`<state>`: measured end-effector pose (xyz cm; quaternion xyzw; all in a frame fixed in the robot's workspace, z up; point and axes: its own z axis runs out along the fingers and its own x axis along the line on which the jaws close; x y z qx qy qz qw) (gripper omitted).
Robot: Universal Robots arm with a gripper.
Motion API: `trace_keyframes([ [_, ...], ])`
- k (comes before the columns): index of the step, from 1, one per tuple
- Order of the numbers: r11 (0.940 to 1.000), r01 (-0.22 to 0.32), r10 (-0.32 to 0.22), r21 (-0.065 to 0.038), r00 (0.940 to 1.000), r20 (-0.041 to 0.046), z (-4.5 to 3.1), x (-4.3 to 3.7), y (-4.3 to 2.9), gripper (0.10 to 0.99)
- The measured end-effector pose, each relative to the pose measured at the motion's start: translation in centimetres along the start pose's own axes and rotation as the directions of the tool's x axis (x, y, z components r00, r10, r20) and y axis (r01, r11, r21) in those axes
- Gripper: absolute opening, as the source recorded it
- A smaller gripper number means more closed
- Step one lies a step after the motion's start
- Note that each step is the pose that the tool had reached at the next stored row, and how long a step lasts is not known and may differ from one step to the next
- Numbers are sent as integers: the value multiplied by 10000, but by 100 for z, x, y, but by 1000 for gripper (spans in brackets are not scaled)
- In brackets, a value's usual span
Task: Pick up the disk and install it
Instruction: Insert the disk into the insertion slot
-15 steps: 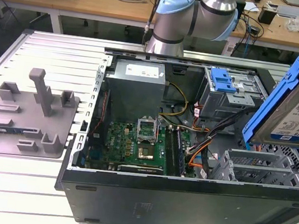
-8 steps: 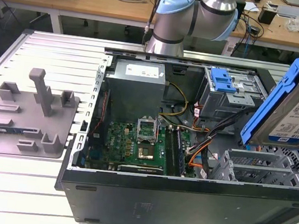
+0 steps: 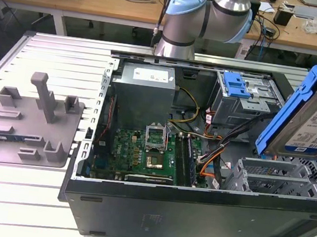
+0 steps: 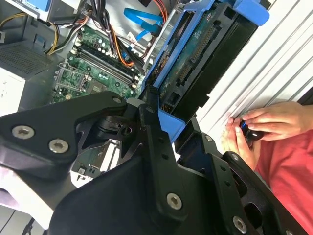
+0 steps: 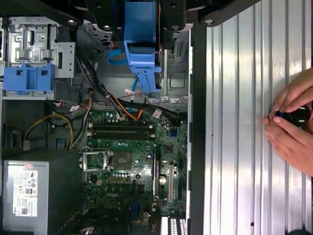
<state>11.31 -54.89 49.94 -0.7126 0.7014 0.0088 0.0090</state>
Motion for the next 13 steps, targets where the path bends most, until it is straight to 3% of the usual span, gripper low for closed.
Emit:
trace_keyframes([
  [13, 10000, 2, -2, 2, 10000, 2, 93, -66, -3, 369],
])
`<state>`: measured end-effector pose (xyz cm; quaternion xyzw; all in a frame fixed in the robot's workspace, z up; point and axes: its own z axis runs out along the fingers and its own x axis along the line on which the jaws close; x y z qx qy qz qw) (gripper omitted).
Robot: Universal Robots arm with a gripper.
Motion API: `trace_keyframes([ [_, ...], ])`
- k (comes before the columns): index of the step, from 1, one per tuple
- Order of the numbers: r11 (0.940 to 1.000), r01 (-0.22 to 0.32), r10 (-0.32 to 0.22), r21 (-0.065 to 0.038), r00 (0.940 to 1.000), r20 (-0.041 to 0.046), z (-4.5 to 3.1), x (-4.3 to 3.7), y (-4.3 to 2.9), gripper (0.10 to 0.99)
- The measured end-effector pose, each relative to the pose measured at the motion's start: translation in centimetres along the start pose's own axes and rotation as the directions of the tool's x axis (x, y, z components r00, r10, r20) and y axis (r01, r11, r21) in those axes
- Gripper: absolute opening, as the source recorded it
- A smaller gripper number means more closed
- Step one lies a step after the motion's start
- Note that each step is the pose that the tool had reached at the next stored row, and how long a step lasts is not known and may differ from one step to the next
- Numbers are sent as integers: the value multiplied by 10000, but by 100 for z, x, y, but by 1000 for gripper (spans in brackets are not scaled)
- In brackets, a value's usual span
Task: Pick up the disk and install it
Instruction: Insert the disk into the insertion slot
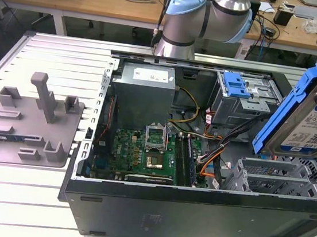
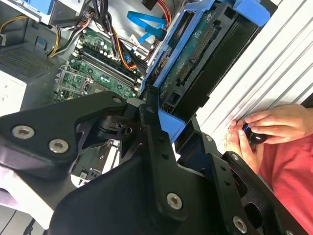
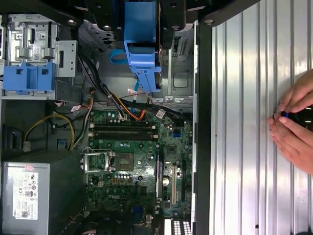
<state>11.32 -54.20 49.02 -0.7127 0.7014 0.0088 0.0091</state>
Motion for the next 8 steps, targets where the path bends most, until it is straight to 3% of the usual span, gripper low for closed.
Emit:
trace_keyframes([
  [8, 10000, 0, 0, 0, 10000, -1, 70, 2, 0, 369],
])
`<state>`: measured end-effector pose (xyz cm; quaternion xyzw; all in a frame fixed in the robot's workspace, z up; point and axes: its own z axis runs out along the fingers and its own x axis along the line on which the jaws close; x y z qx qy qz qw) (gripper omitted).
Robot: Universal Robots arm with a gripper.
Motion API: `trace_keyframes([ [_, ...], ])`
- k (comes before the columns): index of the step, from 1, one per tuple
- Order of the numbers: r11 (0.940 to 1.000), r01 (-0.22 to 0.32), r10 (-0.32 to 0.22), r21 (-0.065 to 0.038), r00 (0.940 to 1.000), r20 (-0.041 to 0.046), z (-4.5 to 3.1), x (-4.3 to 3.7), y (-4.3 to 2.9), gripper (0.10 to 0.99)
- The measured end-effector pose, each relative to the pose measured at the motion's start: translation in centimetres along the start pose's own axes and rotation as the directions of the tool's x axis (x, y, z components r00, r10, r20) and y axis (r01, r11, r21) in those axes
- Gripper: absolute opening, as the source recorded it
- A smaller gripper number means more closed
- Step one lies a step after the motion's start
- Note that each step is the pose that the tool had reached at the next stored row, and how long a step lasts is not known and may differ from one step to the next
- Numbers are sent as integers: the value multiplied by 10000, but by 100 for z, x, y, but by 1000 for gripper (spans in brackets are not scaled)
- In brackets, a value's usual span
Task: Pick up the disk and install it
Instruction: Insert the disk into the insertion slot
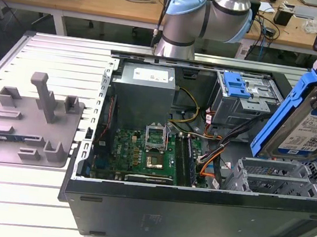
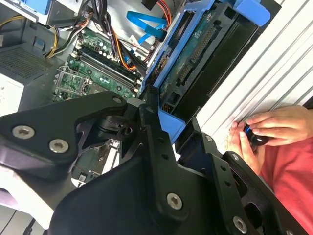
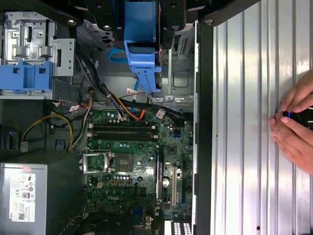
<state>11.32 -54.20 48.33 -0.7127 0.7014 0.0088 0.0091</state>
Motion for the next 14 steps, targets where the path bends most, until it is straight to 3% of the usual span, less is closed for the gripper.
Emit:
trace_keyframes([
  [7, 10000, 0, 0, 32, 10000, -1, 35, 9, 2, 369],
  [11, 9999, 4, -4, 150, 10000, 0, 65, 13, 24, 369],
  [14, 9998, 4, -4, 178, 10000, -4, 70, 15, 45, 369],
])
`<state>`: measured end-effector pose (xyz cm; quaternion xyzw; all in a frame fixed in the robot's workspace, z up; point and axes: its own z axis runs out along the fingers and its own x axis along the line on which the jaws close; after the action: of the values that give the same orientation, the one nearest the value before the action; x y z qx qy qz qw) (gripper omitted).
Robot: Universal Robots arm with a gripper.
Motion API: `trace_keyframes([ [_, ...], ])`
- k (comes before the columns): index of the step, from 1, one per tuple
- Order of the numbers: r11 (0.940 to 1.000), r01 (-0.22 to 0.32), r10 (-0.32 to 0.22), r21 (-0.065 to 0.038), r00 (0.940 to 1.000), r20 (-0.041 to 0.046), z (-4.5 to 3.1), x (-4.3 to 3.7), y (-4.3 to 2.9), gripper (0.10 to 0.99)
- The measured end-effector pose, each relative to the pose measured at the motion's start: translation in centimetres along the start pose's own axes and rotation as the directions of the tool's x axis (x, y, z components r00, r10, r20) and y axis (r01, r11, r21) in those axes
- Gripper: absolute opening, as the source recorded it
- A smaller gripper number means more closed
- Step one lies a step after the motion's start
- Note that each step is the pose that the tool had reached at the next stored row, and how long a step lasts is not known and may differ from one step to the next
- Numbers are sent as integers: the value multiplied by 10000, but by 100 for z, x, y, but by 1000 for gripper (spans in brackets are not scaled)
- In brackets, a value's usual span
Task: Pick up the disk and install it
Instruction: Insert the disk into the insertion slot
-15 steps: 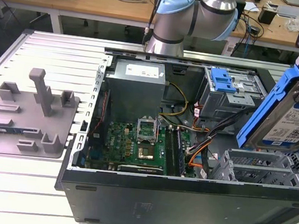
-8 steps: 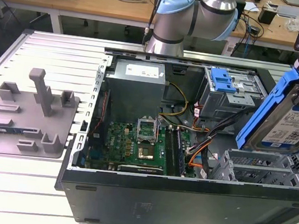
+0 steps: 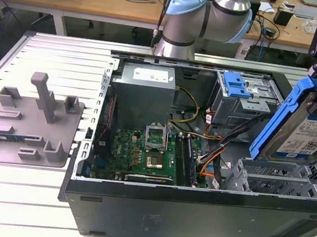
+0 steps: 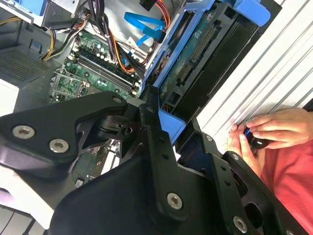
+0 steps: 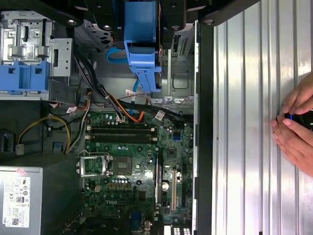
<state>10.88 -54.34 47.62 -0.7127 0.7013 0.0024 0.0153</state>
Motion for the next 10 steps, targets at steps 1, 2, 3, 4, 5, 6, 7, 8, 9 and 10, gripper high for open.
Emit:
trace_keyframes([
  [1, 10000, 0, 0, 1, 10000, 0, 1, 1, 5, 369],
  [2, 10000, -1, 1, 1, 10000, -1, 3, 3, 15, 369],
  [3, 10000, -3, 3, 1, 10000, -1, 4, 4, 18, 369],
  [4, 10000, -11, 11, 2, 10000, 1, 9, 9, 19, 369],
  [5, 10000, -17, 17, 1, 10000, 2, 12, 13, 20, 369],
  [6, 10000, -23, 23, 1, 10000, 0, 14, 18, 20, 369],
  [7, 10000, -31, 31, 2, 10000, 1, 18, 27, 21, 369],
  [8, 10000, -33, 33, 2, 10000, 1, 20, 30, 20, 369],
  [9, 10000, -35, 35, 2, 10000, 1, 22, 32, 20, 369],
  [10, 10000, -37, 37, 2, 10000, 1, 24, 34, 20, 369],
])
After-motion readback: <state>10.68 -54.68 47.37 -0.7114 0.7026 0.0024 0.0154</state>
